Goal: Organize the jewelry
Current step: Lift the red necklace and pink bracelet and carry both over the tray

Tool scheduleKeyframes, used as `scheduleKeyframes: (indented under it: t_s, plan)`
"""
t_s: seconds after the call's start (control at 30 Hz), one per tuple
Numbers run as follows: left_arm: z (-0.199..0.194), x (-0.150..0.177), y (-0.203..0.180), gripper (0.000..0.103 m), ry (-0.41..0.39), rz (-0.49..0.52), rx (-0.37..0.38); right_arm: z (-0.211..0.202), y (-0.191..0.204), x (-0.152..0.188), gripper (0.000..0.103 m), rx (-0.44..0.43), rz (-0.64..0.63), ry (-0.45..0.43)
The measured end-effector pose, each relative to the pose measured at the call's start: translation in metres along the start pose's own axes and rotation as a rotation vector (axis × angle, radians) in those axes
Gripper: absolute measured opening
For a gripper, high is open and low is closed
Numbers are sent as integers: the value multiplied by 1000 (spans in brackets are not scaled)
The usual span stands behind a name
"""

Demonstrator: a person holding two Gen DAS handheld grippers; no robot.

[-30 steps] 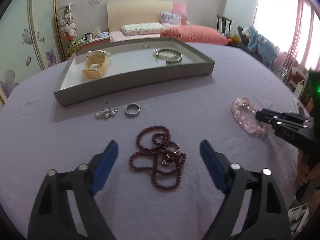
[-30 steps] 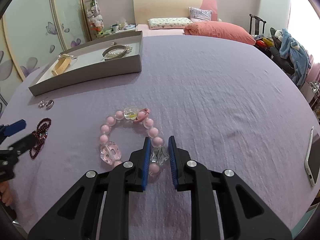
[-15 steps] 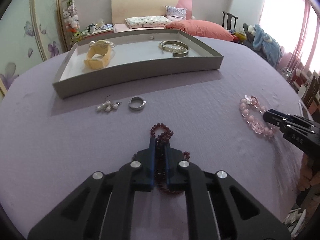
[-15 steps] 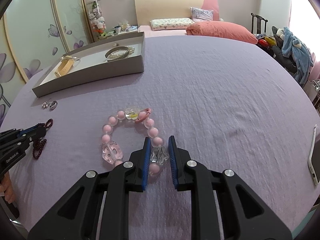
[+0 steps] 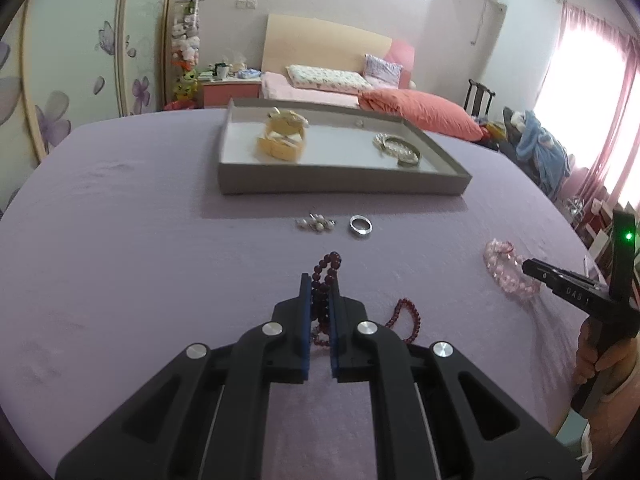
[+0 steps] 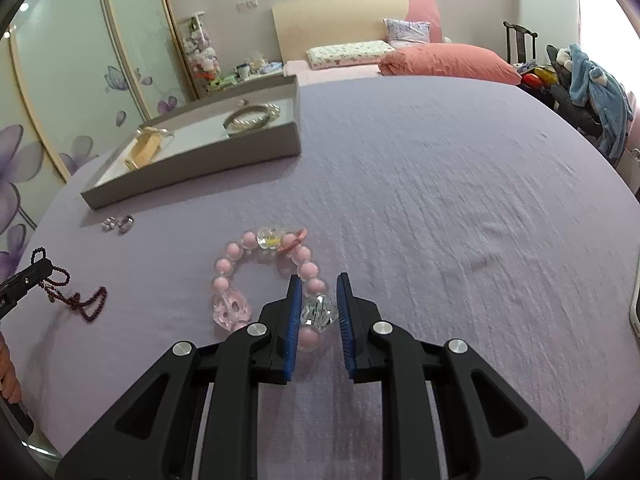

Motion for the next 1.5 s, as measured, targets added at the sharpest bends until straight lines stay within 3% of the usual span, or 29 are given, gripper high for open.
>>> scheduleKeyframes:
  t_s: [0.7,1.5]
  plan:
    - [-63,-20,-6,8,-160,0,47,-54,36,-17,18,-104,-101,-198]
    - [-86,-34,-11,8,-221,19,47,-75,63,-33,18,-109,-168,-272]
Point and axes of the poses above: each gripper's, at about its wrist camera, not at the fingertips, and z roughly the way its jaws point, y to its left, x to its underside, the point moved 8 cm from there along z, roughly the way its jaws point, and after that the axes turned 14 degrees about y, right-handed, at the moved point
